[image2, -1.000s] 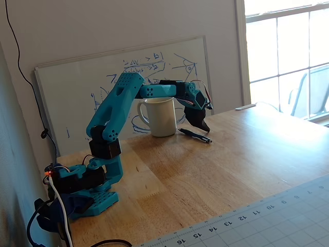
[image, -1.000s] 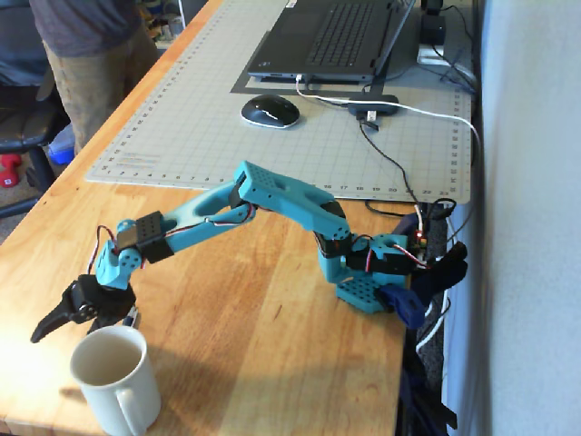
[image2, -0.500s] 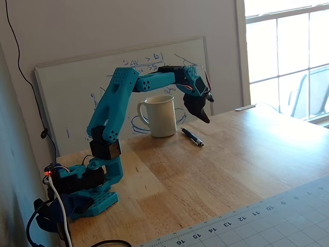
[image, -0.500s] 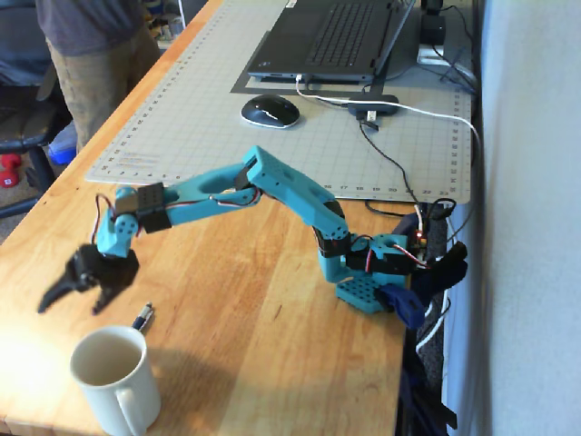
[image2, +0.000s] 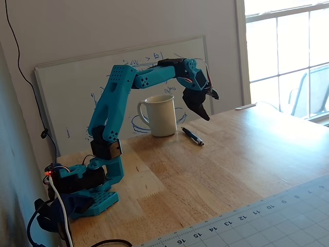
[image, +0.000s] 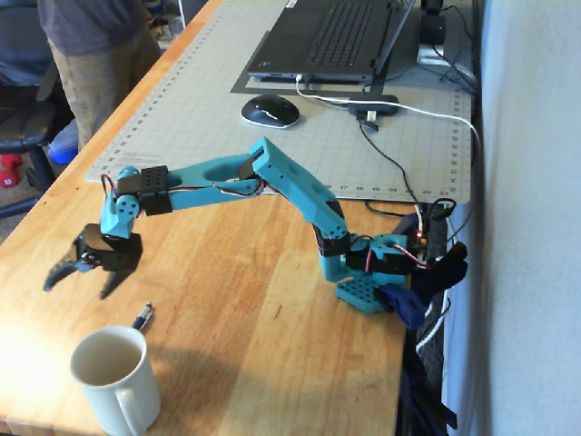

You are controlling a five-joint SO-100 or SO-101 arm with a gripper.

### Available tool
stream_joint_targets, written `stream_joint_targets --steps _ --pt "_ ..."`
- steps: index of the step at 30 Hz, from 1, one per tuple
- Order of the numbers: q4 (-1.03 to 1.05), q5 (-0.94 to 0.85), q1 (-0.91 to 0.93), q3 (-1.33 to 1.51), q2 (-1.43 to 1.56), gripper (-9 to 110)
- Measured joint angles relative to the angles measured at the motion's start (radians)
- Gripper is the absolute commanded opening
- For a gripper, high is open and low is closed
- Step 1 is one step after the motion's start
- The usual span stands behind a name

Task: Grasp a pen and put it in a mug.

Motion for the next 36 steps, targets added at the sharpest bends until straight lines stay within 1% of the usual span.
stream_joint_targets --steps 7,13,16,20,31,36 --pt "0.186 0.336 0.000 0.000 0.032 36" --pt "0.224 0.624 0.000 0.000 0.037 36" --pt "0.232 0.716 -0.002 0.000 0.037 36" --pt "0.232 0.752 -0.032 0.023 0.037 36" --pt "0.232 0.770 -0.086 0.229 0.037 36" --pt "0.232 0.770 -0.098 0.241 0.037 36"
